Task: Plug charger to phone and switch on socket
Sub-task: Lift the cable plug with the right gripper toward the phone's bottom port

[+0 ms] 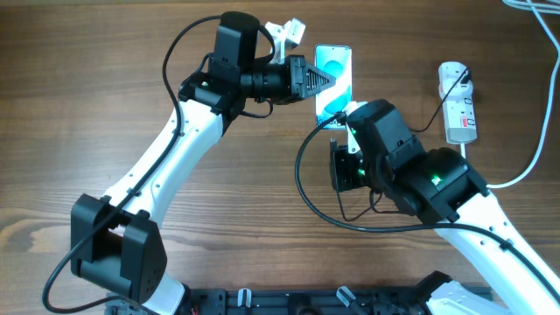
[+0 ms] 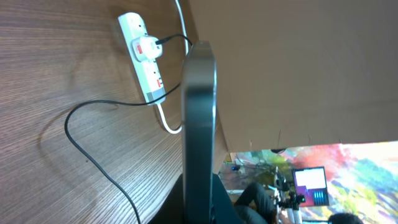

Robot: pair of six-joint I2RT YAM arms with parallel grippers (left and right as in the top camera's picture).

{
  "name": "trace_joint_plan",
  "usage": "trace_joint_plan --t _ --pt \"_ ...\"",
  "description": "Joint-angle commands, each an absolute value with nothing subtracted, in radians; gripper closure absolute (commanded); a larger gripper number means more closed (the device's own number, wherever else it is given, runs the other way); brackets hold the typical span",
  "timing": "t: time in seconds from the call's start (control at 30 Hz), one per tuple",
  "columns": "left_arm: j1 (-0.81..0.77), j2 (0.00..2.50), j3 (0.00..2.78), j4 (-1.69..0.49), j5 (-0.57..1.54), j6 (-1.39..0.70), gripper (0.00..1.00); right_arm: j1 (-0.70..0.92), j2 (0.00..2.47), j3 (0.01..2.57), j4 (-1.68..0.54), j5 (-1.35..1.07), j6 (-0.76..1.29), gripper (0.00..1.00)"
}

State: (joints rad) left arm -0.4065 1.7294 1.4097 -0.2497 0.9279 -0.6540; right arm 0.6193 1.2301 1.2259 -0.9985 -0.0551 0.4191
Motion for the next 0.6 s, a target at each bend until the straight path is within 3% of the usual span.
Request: trace_joint_plan --t 0.0,0.57 --pt "-0.404 1.705 1.420 -0.243 0.976 -0.609 0.96 0.623 1.213 1.244 -0.981 -0.057 0.437 0.96" --pt "-0.403 1.705 1.420 -0.243 0.999 -0.643 0.96 0.616 1.214 1.244 -0.981 -0.010 0.500 0.96"
